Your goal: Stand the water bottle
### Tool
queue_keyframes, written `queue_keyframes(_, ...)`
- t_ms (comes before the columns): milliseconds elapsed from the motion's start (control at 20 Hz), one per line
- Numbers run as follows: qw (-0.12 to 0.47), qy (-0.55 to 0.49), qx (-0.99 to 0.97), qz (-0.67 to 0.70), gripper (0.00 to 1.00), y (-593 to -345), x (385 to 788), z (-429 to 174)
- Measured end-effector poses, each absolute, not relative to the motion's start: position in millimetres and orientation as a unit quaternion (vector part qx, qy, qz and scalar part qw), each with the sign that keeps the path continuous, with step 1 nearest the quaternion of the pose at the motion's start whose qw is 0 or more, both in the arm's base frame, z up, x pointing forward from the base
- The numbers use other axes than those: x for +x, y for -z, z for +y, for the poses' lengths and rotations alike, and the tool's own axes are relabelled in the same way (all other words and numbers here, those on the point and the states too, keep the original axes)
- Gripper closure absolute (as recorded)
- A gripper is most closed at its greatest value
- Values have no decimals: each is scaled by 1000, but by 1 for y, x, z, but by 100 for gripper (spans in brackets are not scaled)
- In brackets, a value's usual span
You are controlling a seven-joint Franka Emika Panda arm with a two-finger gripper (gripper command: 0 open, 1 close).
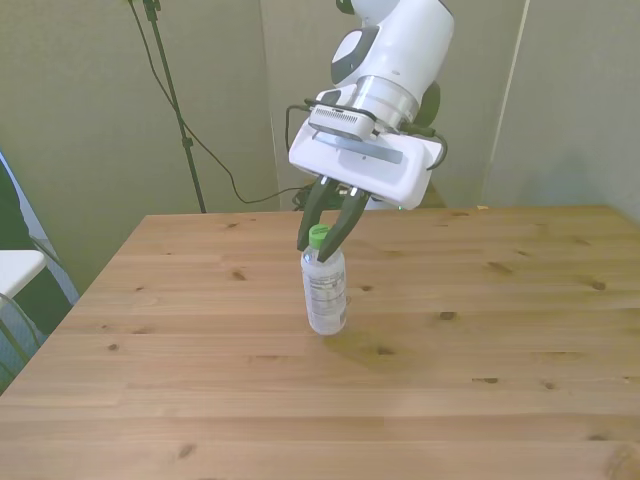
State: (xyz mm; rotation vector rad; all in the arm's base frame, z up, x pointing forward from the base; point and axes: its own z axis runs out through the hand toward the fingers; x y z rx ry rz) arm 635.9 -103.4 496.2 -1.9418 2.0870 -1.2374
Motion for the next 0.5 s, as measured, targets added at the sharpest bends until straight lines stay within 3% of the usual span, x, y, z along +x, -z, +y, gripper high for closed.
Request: queue_keyframes(500,33,448,-546,708,100,-487,714,-83)
